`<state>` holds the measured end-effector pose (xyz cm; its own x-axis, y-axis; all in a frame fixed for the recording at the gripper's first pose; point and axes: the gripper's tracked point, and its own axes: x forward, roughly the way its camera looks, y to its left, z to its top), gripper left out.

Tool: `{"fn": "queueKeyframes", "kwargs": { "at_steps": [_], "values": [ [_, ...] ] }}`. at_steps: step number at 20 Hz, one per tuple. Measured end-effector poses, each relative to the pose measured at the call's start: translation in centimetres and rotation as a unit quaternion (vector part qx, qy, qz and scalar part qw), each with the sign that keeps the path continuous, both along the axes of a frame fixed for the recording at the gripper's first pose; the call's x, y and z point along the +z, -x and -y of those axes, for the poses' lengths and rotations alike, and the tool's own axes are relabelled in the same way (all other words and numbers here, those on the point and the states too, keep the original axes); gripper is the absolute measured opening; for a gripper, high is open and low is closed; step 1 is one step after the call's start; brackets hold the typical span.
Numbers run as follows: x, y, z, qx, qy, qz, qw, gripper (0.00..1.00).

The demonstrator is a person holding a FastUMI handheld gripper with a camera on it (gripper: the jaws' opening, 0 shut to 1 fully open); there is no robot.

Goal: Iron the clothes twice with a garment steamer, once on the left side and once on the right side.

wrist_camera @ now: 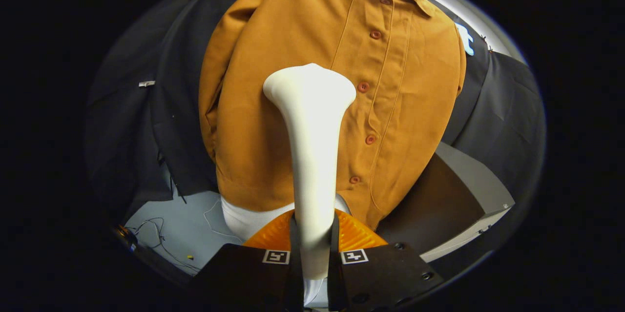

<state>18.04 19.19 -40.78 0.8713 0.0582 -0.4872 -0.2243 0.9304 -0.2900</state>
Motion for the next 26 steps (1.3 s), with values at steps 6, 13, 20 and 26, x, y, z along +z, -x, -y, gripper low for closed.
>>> {"fn": "queueKeyframes", "kwargs": {
  "at_steps": [6, 13, 20, 26],
  "values": [
    [-2.8, 2.0, 1.6, -0.006, 0.001, -0.032, 0.999, 0.23],
    [-0.1, 4.7, 4.0, -0.013, -0.032, -0.019, 0.999, 0.23],
    [8.3, 6.1, 6.8, -0.021, -0.082, 0.051, 0.995, 0.23],
    [15.5, 6.5, 9.1, -0.029, -0.104, 0.108, 0.988, 0.23]
  ]
}}
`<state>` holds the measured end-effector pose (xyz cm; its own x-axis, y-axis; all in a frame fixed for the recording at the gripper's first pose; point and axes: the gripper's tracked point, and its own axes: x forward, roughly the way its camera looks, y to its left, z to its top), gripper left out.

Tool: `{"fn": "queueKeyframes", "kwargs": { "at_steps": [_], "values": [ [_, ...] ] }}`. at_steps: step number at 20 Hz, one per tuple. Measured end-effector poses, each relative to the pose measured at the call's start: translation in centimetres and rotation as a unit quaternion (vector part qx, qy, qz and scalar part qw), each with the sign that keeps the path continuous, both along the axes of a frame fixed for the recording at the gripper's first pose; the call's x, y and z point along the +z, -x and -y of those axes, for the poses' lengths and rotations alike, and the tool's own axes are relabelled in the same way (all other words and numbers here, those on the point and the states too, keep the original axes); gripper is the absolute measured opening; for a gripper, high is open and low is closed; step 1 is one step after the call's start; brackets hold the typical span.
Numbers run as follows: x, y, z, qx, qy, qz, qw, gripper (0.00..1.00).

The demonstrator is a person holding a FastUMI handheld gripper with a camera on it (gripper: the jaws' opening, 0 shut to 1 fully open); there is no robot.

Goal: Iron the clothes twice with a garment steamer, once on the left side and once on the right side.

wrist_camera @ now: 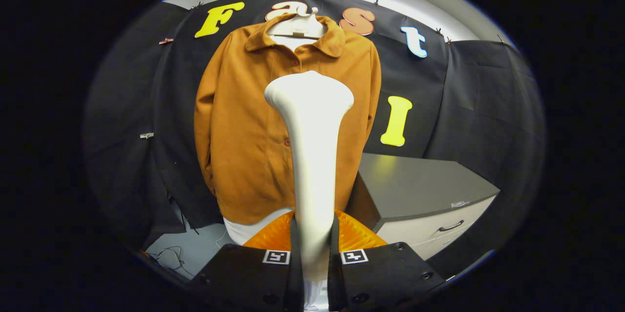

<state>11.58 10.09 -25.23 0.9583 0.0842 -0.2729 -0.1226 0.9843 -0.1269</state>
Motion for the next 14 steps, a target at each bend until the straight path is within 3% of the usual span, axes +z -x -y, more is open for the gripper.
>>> {"fn": "queueKeyframes", "kwargs": {
  "at_steps": [14],
  "values": [
    [14.1, 1.7, 3.2, 0.005, -0.035, 0.082, 0.996, 0.23]
  ]
}}
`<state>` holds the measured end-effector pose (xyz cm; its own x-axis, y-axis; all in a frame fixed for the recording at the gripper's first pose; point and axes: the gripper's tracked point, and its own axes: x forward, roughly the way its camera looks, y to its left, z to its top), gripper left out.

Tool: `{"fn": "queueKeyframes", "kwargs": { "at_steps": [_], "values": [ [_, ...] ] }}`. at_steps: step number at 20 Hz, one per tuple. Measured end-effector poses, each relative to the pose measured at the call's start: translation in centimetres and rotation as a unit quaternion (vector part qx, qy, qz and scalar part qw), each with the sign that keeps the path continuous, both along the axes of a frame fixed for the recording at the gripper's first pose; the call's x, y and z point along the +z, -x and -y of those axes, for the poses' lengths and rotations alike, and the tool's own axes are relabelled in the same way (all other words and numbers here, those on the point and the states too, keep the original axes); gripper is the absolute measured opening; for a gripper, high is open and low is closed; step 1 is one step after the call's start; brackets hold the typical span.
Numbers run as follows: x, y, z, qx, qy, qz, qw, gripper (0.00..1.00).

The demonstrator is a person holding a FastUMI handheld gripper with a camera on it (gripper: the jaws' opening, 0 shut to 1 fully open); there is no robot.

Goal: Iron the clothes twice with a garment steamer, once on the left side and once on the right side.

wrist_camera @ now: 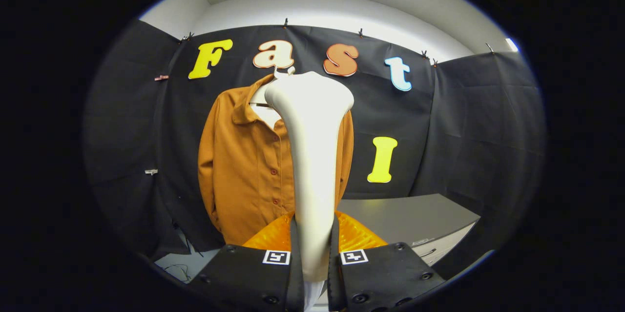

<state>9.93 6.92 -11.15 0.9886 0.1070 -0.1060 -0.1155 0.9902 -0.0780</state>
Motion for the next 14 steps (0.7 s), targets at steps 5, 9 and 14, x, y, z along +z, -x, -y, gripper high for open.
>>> {"fn": "queueKeyframes", "kwargs": {
  "at_steps": [5, 9, 14],
  "values": [
    [2.8, 0.6, 0.6, -0.002, -0.018, 0.009, 1.000, 0.23],
    [4.8, 0.9, 1.6, -0.012, -0.024, 0.017, 0.999, 0.22],
    [5.2, 1.0, 2.7, -0.021, -0.024, 0.015, 0.999, 0.22]
  ]
}}
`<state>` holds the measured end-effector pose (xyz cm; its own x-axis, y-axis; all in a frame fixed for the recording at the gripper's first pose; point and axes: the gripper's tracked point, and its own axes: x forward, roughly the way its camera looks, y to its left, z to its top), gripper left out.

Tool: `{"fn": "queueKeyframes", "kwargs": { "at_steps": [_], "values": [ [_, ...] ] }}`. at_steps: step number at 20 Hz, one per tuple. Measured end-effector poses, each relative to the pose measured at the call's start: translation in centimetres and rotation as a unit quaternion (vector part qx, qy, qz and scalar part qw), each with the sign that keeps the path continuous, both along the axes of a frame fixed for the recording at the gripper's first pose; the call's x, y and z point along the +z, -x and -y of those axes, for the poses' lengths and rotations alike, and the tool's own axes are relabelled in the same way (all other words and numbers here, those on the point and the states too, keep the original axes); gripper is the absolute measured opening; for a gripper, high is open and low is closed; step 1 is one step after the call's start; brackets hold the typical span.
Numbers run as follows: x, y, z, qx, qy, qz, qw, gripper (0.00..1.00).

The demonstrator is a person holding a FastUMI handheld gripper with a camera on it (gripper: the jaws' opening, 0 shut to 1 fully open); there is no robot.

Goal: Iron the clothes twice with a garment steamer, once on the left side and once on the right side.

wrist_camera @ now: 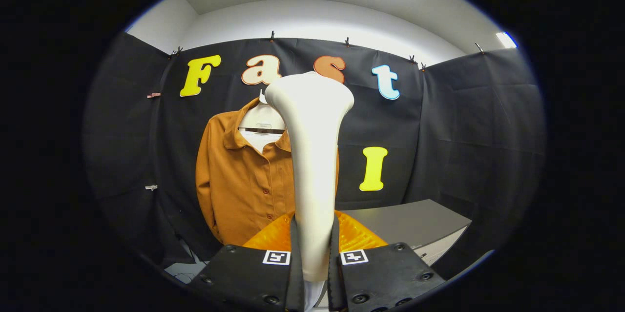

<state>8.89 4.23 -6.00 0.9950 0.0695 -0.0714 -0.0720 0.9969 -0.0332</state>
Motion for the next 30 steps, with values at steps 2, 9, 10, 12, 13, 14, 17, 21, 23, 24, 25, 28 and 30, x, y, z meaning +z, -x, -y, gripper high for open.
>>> {"fn": "queueKeyframes", "kwargs": {
  "at_steps": [2, 9, 10, 12, 13, 14, 17, 21, 23, 24, 25, 28, 30],
  "values": [
    [0.04, 0.10, 0.12, -0.001, 0.000, 0.000, 1.000, 0.22],
    [0.30, 0.12, -0.22, 0.001, -0.001, 0.002, 1.000, 0.22],
    [0.36, 0.09, -0.22, 0.002, 0.000, 0.002, 1.000, 0.22],
    [0.53, 0.20, -0.27, 0.002, 0.000, 0.004, 1.000, 0.23],
    [0.59, 0.35, -0.36, 0.002, 0.001, 0.005, 1.000, 0.22],
    [0.70, 0.36, -0.44, 0.003, 0.001, 0.005, 1.000, 0.22],
    [0.64, 0.45, -0.46, 0.004, 0.000, 0.004, 1.000, 0.22],
    [0.57, 0.58, -0.33, 0.003, -0.003, 0.002, 1.000, 0.22],
    [0.51, 0.58, -0.34, 0.003, -0.003, 0.000, 1.000, 0.22],
    [0.41, 0.60, -0.38, 0.003, -0.003, 0.000, 1.000, 0.22],
    [0.39, 0.60, -0.39, 0.002, -0.002, -0.001, 1.000, 0.22],
    [0.35, 0.65, -0.37, 0.002, -0.002, -0.003, 1.000, 0.22],
    [0.33, 0.64, -0.34, 0.001, -0.004, -0.003, 1.000, 0.22]
  ]
}}
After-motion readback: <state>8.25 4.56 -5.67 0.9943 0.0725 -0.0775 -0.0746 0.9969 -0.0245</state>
